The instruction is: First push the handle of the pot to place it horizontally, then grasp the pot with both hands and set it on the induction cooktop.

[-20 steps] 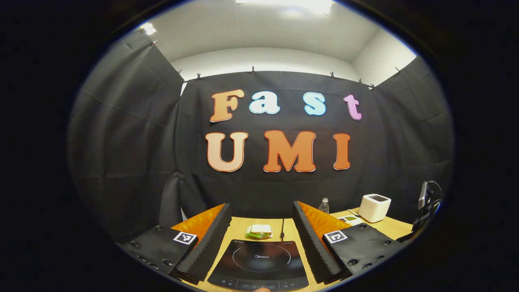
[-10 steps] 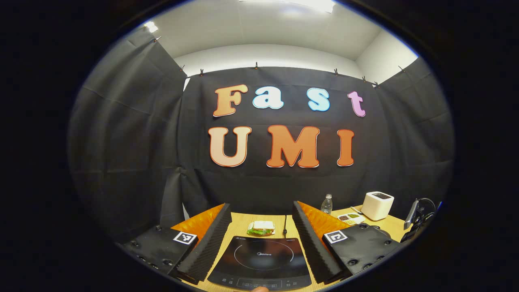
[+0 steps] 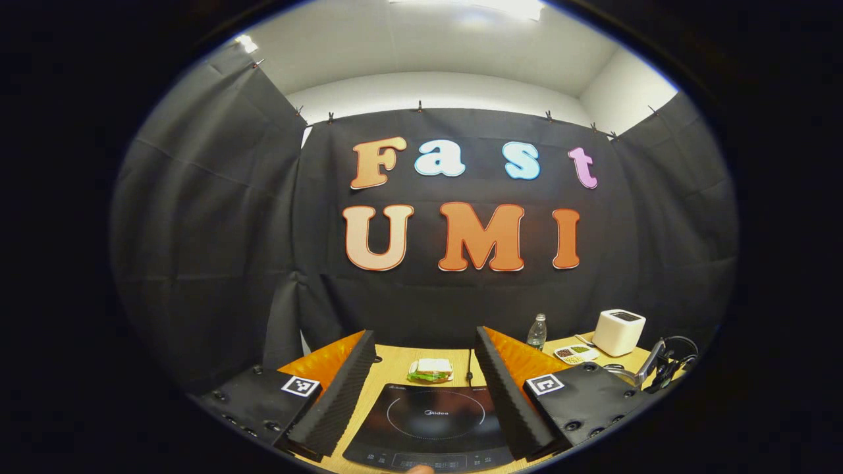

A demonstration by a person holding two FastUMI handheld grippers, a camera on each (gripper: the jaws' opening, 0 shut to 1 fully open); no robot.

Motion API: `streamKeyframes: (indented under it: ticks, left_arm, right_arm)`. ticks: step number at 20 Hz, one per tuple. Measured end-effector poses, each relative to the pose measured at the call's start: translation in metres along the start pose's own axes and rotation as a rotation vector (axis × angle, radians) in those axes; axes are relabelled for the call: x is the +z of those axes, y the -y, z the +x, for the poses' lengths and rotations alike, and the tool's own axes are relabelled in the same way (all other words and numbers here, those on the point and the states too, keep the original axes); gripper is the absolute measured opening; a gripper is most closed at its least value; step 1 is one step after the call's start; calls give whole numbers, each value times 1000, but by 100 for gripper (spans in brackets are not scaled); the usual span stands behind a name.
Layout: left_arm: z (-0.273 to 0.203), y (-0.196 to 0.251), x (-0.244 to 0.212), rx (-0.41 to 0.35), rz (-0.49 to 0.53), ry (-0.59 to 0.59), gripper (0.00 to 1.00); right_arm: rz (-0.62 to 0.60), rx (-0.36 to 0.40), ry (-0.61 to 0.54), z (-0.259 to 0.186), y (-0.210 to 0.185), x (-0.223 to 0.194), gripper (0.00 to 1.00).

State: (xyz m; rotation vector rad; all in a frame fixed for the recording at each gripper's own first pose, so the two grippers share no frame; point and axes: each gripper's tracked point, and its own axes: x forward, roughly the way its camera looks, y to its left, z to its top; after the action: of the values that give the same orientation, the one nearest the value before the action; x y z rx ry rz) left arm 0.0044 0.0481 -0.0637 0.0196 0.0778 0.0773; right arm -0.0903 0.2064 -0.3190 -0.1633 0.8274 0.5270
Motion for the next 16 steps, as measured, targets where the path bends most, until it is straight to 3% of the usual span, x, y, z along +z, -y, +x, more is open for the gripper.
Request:
streamKeyframes:
  ticks: [16]
  left_arm:
    - [17,-17,-15,19,-13,-26,98]
  right_arm:
    - [55,20,-18,29,-11,21,4]
